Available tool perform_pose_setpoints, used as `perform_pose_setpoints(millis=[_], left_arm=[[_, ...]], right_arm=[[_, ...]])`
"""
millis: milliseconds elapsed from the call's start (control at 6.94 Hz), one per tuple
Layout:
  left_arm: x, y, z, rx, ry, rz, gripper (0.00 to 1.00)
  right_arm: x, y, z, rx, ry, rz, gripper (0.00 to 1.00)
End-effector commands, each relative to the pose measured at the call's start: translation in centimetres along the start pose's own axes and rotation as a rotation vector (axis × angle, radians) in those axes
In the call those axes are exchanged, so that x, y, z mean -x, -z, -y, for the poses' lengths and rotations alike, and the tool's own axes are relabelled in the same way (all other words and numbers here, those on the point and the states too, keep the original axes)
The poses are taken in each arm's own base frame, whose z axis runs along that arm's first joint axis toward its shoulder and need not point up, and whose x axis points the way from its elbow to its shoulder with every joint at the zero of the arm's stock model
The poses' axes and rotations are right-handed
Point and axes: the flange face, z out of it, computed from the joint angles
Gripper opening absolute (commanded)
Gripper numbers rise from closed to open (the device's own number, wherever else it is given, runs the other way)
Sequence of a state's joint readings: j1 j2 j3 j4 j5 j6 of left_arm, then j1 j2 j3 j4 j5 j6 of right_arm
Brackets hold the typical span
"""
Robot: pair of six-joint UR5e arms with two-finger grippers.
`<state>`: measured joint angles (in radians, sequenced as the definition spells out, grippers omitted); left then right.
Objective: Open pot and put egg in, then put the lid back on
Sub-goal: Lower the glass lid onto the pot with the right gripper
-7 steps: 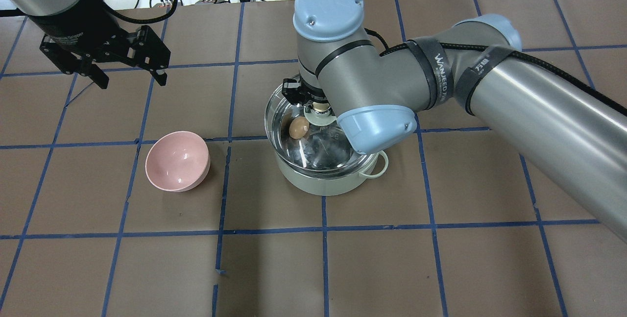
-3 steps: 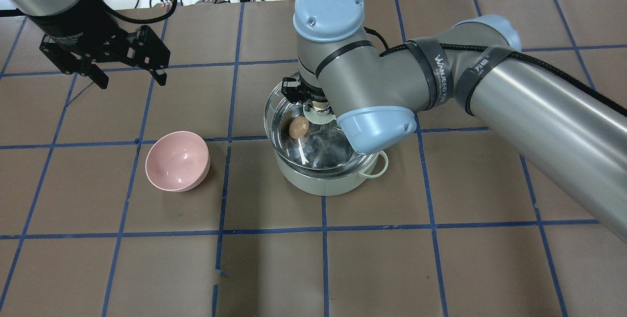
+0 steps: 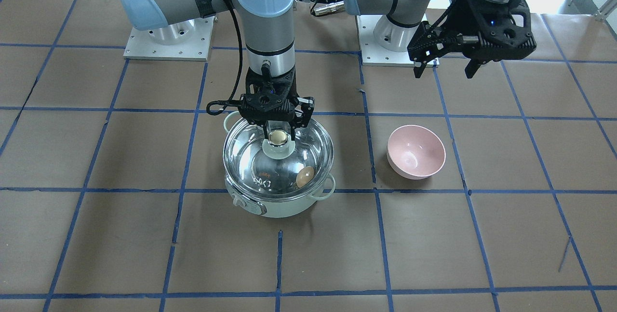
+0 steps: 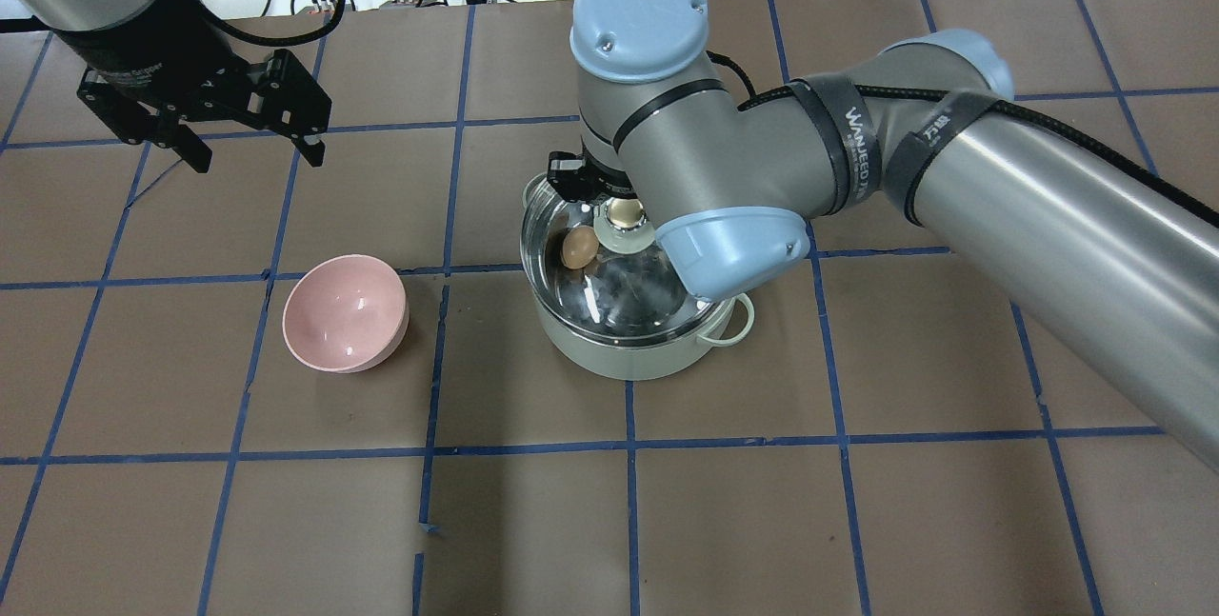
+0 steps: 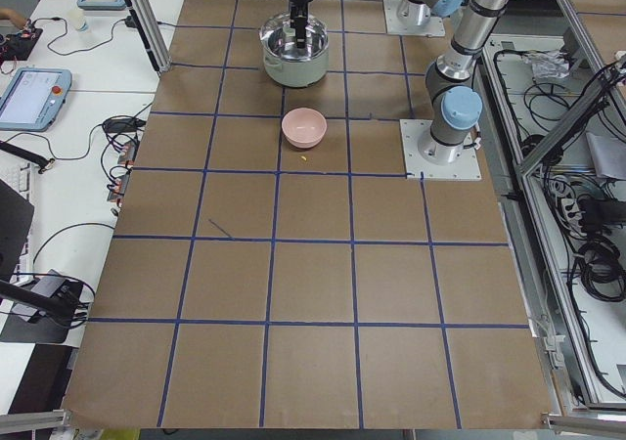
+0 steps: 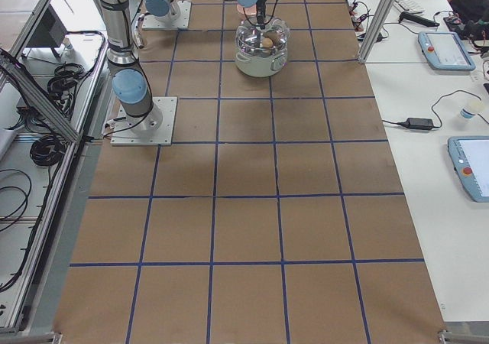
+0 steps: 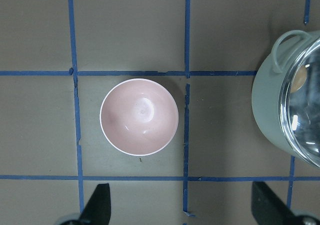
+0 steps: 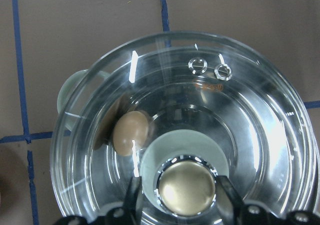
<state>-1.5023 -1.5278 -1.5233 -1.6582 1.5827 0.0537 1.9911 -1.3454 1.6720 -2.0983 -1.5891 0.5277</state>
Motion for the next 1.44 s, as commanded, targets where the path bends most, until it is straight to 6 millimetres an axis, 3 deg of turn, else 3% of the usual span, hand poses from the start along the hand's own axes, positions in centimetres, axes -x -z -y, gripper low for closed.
perform_pose_setpoints(millis=[0, 720, 1008, 1153, 1297], left_arm=[[0.0, 0.0, 0.0, 0.0, 0.0, 0.0, 1.0], [0.0, 0.0, 0.0, 0.0, 0.0, 0.0, 1.0], [0.0, 0.0, 0.0, 0.003, -0.001, 0.003, 1.0], [0.0, 0.0, 0.0, 0.003, -0.001, 0.003, 1.0], [0.0, 0.0, 0.0, 0.002, -0.001, 0.002, 1.0]], right_arm=[[0.0, 0.0, 0.0, -0.001, 0.001, 0.001, 0.62], [-0.5, -0.5, 0.0, -0.008, 0.002, -0.041, 0.64], [-0.5, 0.3, 0.6, -0.029, -0.003, -0.033, 0.64], [-2.1, 1.8, 2.4, -0.058, -0.032, -0.028, 0.64], [-5.8, 4.7, 5.4, -0.087, -0.078, -0.024, 0.64]])
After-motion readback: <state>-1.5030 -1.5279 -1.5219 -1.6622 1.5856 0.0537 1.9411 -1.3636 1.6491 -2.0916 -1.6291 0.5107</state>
